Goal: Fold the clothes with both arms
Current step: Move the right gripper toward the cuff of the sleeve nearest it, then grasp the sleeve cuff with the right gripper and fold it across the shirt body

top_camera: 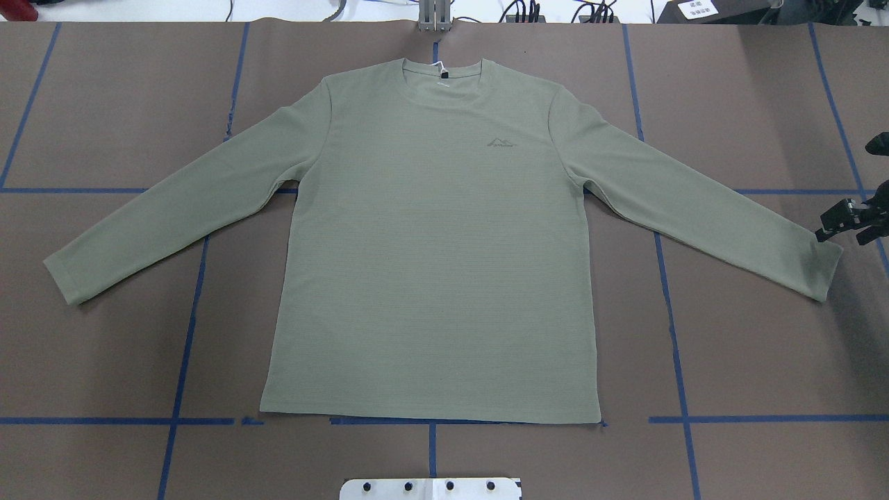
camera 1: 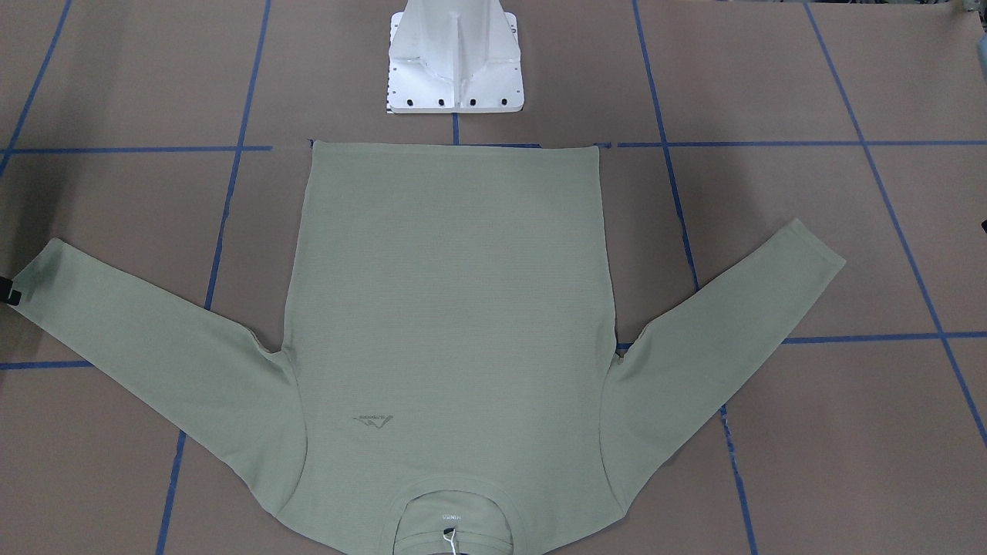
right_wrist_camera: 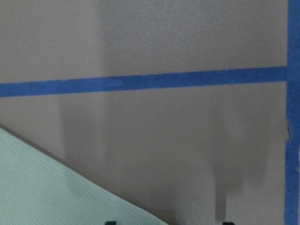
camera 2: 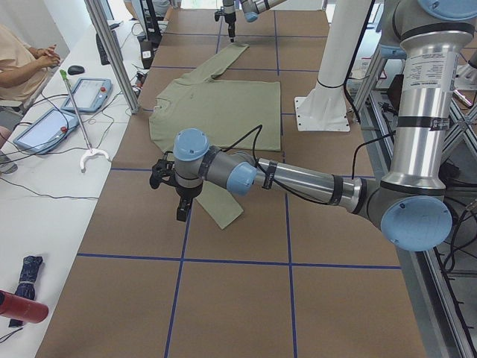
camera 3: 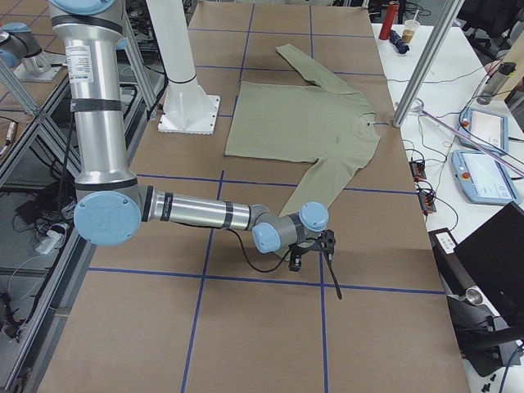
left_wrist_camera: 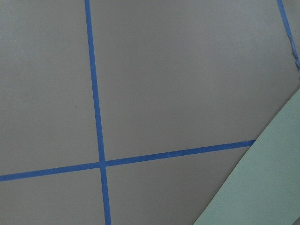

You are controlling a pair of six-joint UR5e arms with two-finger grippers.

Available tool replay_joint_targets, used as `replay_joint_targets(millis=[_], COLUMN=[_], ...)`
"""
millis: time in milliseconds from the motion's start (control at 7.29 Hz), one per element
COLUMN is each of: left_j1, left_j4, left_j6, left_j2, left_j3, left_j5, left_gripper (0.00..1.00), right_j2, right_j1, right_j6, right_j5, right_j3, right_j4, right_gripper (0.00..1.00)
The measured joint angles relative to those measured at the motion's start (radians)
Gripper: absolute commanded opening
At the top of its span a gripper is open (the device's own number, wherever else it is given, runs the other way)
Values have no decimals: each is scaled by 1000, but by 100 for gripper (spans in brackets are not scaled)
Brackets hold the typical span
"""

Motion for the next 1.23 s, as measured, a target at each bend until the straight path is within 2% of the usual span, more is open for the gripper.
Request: replay_joint_targets(millis=[137, 274, 411, 549, 1234], left_j1=[0, 0, 0, 0, 0], left_j4=[0, 0, 0, 1, 2], left_j6=[0, -1, -2, -3, -5], left_j2=[0, 0, -1, -1, -2], left_j3=[0, 0, -1, -2, -9], left_j5=[0, 0, 0, 0, -2], left_gripper=[100, 100, 100, 100, 100], right_j2=[3, 4, 5, 5, -6], right_j1=[-6, -10, -12, -12, -10], right_j6=[1, 2, 3, 5, 9], right_j5=[0, 0, 1, 1, 42], right_j3=[-1, -3, -5, -10, 16], right_j4=[0, 0, 1, 1, 1], right_gripper=[58, 26, 9, 0, 0])
